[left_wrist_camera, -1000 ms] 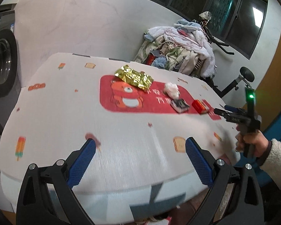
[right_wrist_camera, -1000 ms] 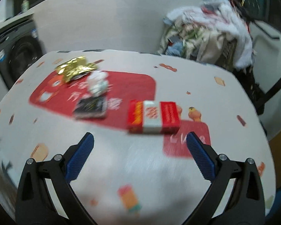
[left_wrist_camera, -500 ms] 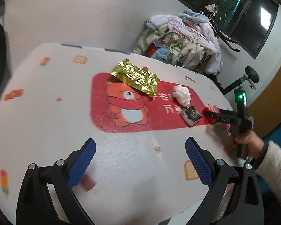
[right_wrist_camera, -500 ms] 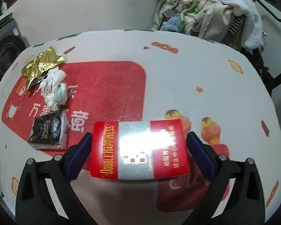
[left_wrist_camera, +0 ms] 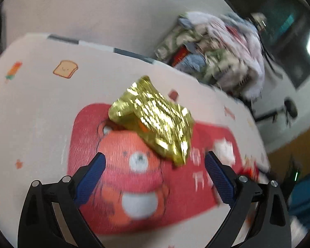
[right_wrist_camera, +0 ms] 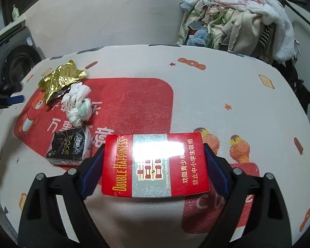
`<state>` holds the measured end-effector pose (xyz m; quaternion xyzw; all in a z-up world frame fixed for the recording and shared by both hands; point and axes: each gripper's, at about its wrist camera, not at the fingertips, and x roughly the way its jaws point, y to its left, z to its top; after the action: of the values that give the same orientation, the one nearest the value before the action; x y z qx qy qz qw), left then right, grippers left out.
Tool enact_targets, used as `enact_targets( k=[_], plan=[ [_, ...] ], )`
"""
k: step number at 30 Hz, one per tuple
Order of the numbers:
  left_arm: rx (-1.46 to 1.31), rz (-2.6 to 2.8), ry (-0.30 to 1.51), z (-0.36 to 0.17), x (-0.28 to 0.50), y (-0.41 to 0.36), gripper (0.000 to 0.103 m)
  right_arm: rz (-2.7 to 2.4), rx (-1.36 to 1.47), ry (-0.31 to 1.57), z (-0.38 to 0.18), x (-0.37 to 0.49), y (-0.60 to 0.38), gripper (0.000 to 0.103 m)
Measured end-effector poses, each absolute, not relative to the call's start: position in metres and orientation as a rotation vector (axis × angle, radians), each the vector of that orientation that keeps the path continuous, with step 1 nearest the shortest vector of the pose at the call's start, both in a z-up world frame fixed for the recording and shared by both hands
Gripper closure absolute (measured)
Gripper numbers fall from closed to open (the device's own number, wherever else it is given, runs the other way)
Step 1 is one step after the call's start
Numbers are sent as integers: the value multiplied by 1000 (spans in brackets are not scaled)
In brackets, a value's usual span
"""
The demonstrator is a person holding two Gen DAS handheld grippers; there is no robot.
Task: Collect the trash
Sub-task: 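Grasp the gold foil wrapper with the left tool while the right tool grasps the red cigarette box, then lower the gold wrapper into the bin with the left tool while the right tool drops the red box in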
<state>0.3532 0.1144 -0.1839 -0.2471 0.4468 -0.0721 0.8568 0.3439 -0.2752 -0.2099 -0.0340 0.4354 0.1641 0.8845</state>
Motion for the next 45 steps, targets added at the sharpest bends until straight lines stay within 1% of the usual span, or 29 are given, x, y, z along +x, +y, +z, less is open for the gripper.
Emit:
enact_targets(
  k=[3, 5, 7, 8, 9, 10, 11, 12, 15, 19, 21, 26, 34, 45],
  plan=[
    [-620, -97, 920, -192, 370, 130, 9, 348, -48, 909, -211, 346, -279, 16],
    [-633, -56, 914, -196, 381, 136, 9, 354, -37, 912, -211, 347, -280, 16],
    [-647, -42, 923, -202, 392, 138, 19, 359, -36, 915, -212, 348, -280, 16],
    [-662, -42, 933, -205, 397, 138, 29, 362, -36, 916, -212, 348, -279, 16],
    [-665, -33, 926, -204, 398, 137, 31, 364, -39, 916, -212, 347, -278, 16],
    [-671, -31, 917, -204, 400, 136, 35, 365, -42, 914, -212, 347, -278, 16],
    [-679, -46, 927, -206, 403, 134, 48, 368, -45, 912, -211, 347, -277, 16],
    [-668, -36, 934, -207, 403, 132, 69, 370, -48, 911, -211, 347, -277, 16],
    [-607, -36, 901, -201, 399, 126, 76, 368, -60, 908, -211, 347, -275, 16],
    [-551, -76, 863, -185, 386, 122, 82, 355, -74, 903, -211, 345, -274, 16],
    [-527, -116, 843, -172, 377, 121, 90, 343, -82, 897, -210, 344, -272, 16],
    [-417, -220, 816, -132, 347, 114, 97, 313, -110, 861, -200, 334, -273, 16],
    [-387, -332, 785, -85, 284, 114, 98, 346, -54, 808, -161, 292, -271, 16],
    [-327, -430, 798, -72, 177, 88, 98, 422, -93, 713, -114, 204, -243, 15]
  ],
)
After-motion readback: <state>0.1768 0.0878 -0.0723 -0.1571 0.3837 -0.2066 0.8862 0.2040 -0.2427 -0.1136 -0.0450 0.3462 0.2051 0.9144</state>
